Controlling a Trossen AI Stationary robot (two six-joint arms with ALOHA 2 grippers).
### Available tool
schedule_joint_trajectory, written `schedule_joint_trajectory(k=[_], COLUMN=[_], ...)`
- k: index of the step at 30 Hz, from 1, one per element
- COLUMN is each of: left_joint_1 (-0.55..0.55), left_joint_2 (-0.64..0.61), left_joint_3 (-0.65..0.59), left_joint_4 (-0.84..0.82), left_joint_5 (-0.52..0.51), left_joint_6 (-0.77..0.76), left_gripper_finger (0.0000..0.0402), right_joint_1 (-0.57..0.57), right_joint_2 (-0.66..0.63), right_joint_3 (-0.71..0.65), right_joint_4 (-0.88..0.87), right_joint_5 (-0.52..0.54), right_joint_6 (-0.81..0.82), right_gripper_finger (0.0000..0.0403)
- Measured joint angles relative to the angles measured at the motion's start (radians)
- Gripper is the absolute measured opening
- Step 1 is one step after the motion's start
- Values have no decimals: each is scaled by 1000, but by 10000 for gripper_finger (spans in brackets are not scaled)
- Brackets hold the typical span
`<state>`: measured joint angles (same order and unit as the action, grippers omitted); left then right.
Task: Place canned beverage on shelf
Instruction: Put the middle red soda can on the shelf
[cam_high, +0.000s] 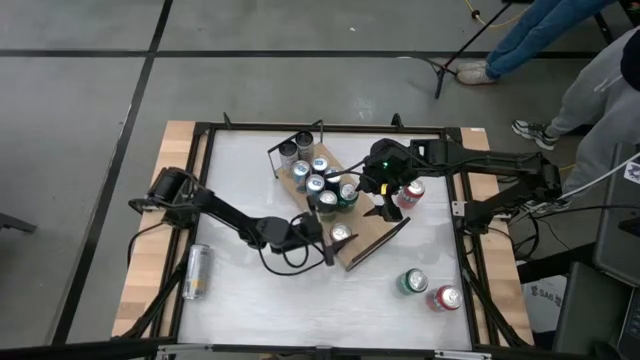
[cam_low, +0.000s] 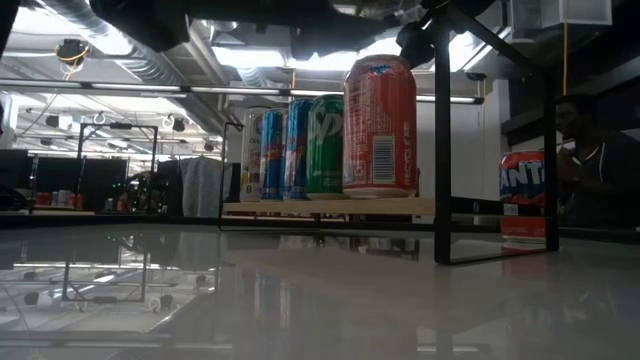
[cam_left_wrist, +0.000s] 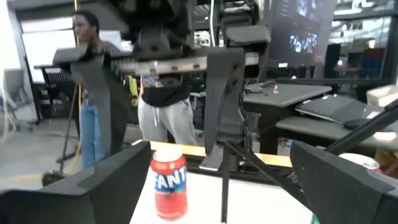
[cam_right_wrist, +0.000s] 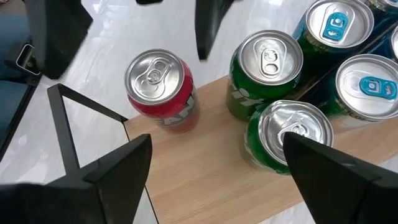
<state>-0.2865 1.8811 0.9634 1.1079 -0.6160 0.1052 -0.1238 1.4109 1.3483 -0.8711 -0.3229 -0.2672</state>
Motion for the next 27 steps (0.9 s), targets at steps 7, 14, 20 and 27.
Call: schedule_joint_trajectory(k=[7, 14, 20, 27], left_joint_1=[-23, -76, -128, -173], left_joint_2=[-73, -236, -338, -301], left_joint_3=[0, 0, 0, 0], left_joint_4=[-79, -390, -814, -1022], left_joint_5=[-7, -85, -53, 39], left_joint_6=[89, -81, -439, -785], left_gripper_finger=[378, 378, 378, 378], right_joint_1=[0, 0, 0, 60], right_joint_2=[0, 0, 0, 0], right_joint_3=[0, 0, -2, -2], right_joint_4=[2, 2, 2, 5], right_joint_5=[0, 0, 7, 236], right_joint_6=[0, 16, 56, 113], right_gripper_finger=[353, 353, 353, 353])
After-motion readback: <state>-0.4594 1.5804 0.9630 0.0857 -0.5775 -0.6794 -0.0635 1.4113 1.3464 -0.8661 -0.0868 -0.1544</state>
